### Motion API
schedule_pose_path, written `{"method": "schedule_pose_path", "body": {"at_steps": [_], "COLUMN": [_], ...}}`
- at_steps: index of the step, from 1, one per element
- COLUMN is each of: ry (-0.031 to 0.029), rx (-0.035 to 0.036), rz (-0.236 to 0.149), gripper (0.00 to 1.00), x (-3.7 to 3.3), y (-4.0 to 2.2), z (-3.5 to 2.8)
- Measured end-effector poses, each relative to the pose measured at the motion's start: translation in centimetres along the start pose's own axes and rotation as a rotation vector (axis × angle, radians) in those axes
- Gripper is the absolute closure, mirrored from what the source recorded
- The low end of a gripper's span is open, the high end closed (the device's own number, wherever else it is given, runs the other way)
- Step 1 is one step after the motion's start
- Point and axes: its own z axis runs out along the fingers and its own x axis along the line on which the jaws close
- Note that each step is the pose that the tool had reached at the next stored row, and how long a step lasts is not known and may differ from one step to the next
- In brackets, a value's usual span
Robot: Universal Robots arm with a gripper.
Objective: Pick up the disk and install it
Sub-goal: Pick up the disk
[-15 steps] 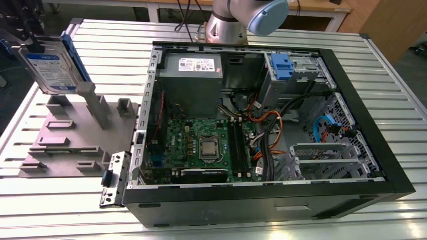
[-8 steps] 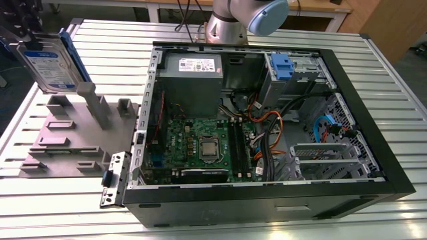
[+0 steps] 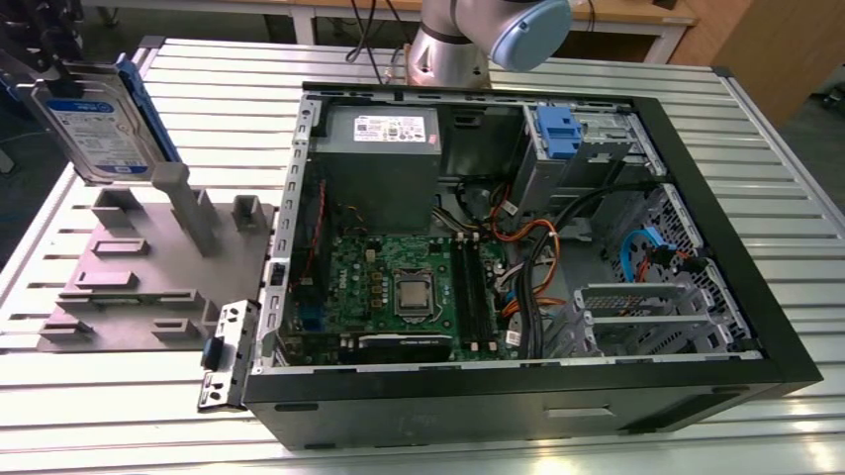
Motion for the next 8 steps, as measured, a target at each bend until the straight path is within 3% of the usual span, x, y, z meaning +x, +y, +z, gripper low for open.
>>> {"method": "schedule_pose_path", "body": {"at_steps": [8], "ry": [0.0002], "rx": [-0.0001], "rz": [0.000], "gripper": [0.65], "x": [-0.01], "y": [0.00], "z": [-0.17]}}
